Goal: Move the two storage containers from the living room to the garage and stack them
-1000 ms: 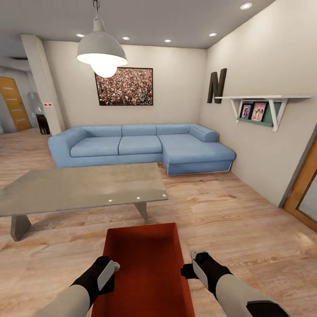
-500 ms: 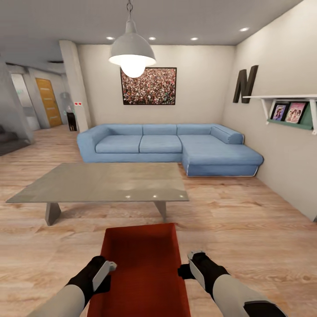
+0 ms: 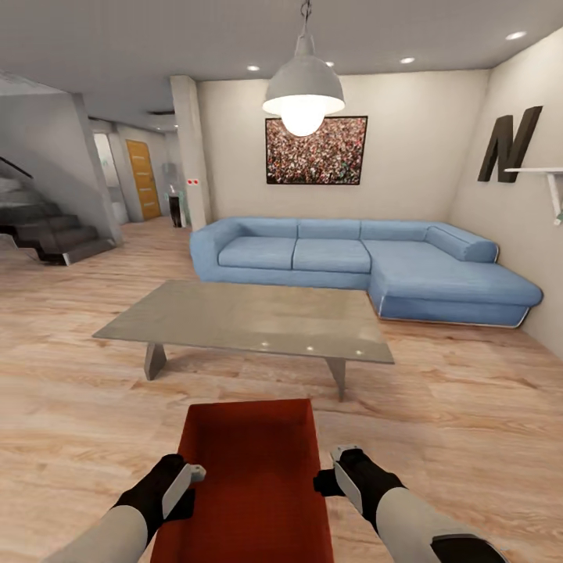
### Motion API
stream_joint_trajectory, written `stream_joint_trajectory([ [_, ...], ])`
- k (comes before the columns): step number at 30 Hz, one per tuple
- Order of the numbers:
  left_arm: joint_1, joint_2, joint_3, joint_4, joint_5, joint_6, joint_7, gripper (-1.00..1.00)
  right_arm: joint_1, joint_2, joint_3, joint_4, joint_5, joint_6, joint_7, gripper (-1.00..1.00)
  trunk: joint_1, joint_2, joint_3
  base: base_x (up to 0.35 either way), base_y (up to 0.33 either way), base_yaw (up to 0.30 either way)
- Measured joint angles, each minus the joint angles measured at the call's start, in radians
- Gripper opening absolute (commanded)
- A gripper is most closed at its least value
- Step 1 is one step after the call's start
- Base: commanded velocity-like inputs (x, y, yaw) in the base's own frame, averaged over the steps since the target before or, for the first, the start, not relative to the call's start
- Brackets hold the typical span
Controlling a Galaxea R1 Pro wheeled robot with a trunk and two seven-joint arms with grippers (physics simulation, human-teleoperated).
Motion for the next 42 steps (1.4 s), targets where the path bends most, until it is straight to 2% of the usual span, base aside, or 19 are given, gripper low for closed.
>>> stream_joint_trajectory([
  [22, 0.0, 0.001, -0.005, 0.001, 0.008, 0.0, 0.001, -1.0, 0.0, 0.0, -0.002, -0.001, 0.001, 0.0, -0.001, -1.0, 0.0, 0.0, -0.013, 0.0, 0.312, 0.269],
  [35, 0.0, 0.002, -0.007, 0.002, 0.012, -0.001, 0.001, -1.0, 0.0, 0.001, -0.002, -0.002, 0.002, 0.0, -0.001, -1.0, 0.0, 0.0, -0.016, 0.0, 0.345, 0.026],
  [42, 0.0, 0.002, -0.007, 0.002, 0.013, -0.001, 0.001, -1.0, 0.0, 0.001, -0.001, -0.002, 0.003, 0.0, -0.001, -1.0, 0.0, 0.0, -0.025, 0.0, 0.345, 0.0],
])
